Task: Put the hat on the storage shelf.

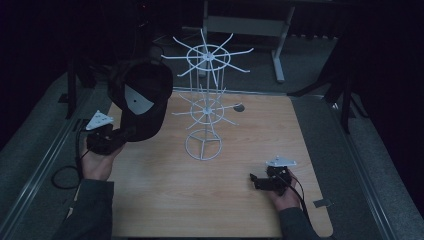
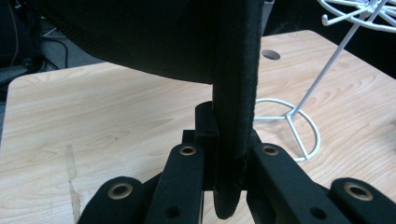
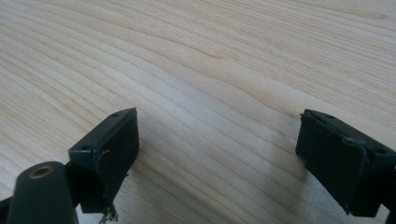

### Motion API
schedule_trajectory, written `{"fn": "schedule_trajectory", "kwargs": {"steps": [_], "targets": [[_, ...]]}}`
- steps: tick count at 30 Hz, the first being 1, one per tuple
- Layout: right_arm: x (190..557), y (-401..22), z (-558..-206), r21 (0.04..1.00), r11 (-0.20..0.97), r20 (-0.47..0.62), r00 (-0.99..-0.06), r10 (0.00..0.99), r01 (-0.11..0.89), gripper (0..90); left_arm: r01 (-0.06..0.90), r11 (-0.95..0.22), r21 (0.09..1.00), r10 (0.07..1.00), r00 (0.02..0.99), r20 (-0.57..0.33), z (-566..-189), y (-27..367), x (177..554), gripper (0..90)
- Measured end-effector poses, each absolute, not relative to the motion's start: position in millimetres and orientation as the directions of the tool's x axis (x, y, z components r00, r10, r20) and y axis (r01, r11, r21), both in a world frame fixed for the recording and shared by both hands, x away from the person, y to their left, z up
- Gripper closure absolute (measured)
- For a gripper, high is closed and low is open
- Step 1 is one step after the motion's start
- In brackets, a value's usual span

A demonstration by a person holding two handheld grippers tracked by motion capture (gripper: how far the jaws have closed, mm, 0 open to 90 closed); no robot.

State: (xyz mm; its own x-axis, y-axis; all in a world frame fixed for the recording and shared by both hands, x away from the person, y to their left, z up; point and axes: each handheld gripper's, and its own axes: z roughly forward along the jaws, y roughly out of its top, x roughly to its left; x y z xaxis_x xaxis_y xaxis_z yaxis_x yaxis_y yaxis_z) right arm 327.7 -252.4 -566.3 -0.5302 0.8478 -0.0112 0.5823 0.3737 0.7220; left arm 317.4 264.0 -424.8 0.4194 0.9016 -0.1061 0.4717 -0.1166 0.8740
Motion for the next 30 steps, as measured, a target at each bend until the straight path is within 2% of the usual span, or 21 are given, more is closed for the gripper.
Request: {"fn": "schedule_trajectory", "kwargs": {"steps": [30], "targets": [[327,-252,-566,0.722,0.373,-0.010,-0.530,0.848,0.583,13.1,0.397,-0.093,0.913,0.916,0.393,-0.077,-402,265,312,86.8]]}}
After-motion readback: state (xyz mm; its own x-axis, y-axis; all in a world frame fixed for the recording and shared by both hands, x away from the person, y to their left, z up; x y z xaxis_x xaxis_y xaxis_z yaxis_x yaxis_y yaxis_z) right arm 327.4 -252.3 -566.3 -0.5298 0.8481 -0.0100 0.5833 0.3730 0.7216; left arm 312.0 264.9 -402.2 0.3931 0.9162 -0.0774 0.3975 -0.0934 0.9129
